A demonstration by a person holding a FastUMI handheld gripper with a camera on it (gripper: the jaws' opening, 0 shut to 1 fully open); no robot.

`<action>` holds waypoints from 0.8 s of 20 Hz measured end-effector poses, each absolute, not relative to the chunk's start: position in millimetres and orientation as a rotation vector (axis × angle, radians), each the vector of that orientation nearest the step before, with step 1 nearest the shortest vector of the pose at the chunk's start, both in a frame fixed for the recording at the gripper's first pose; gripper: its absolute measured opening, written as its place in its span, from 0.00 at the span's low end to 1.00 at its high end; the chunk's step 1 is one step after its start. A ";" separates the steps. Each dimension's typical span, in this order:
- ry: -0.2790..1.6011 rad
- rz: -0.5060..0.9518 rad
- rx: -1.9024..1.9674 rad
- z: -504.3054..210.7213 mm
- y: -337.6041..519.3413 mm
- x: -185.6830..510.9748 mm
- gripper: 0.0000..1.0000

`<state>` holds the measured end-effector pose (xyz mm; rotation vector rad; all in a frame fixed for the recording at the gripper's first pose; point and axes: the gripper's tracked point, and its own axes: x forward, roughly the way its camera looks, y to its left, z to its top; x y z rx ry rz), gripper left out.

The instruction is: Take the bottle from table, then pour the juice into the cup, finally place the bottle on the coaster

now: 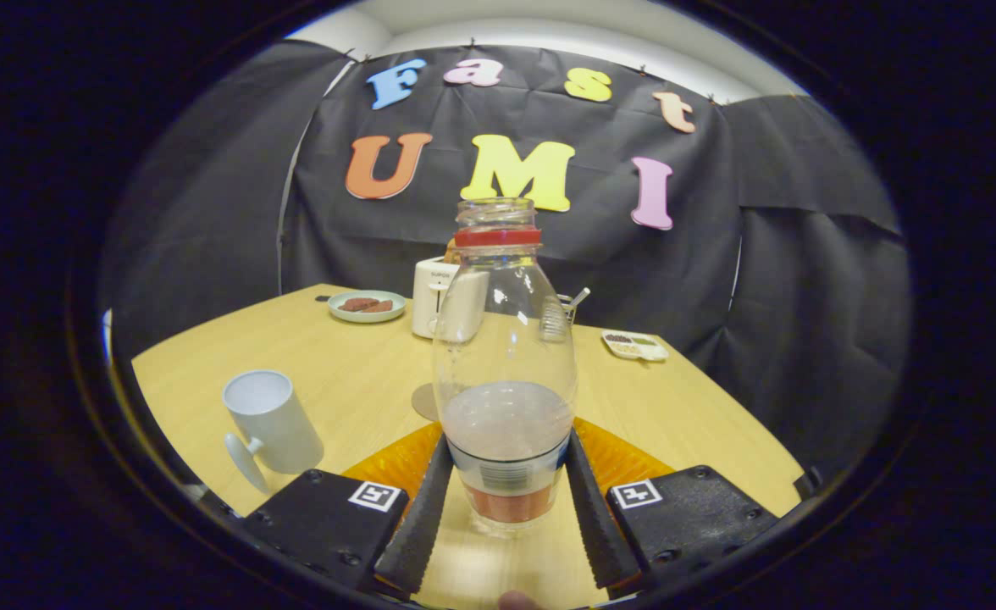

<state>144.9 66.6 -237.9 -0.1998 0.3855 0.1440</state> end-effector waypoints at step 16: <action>0.123 0.191 -1.043 -215.7 117.2 173.4 0.76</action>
